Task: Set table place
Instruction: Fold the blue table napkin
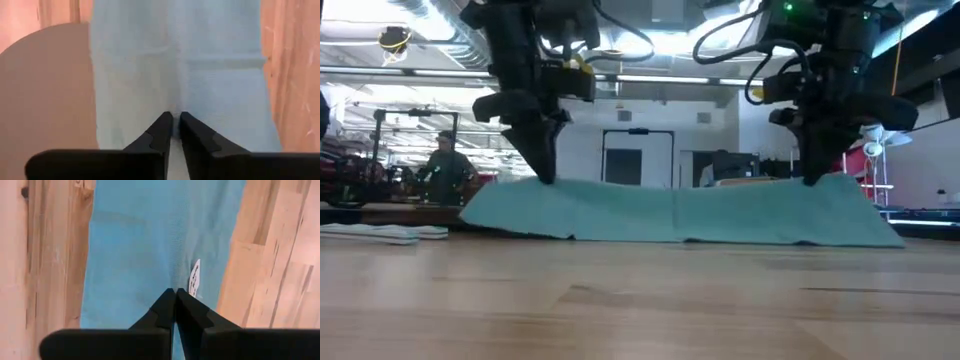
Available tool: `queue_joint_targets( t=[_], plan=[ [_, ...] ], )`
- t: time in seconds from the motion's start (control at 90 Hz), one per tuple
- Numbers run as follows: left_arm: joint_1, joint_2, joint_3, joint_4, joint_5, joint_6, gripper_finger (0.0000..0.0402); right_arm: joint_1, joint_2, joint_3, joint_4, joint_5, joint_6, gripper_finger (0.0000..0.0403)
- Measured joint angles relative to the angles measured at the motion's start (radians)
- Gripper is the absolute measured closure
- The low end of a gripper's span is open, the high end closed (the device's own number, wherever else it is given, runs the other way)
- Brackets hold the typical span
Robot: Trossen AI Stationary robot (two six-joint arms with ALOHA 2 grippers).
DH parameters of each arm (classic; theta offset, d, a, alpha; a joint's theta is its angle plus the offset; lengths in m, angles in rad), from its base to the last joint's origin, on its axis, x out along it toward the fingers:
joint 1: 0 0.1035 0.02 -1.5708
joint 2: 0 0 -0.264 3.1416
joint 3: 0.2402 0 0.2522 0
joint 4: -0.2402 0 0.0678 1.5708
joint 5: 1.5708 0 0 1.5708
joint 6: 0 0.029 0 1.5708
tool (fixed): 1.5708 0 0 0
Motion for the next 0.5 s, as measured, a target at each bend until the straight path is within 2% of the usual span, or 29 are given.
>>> queue_joint_targets(
  t=[0.078,0.178,0.278,0.4,0.5],
  plan=[
    [0.001,0.012,0.000,-0.011,-0.001,0.018,0.0369,0.000,0.000,0.000,0.000,0.001,-0.001,0.0403],
    [0.001,0.027,0.000,-0.045,-0.001,0.024,0.0394,0.000,0.000,0.000,0.000,0.001,-0.002,0.0403],
    [0.001,0.039,0.000,-0.057,-0.001,0.017,0.0400,0.000,0.000,0.000,0.000,0.001,-0.002,0.0403],
    [0.001,0.043,0.000,-0.031,0.001,-0.023,0.0397,0.000,0.000,0.000,0.000,0.001,-0.002,0.0403],
    [-0.006,0.044,0.000,-0.005,0.053,-0.019,0.0381,0.000,0.000,0.000,0.000,0.001,-0.002,0.0403]
  ],
)
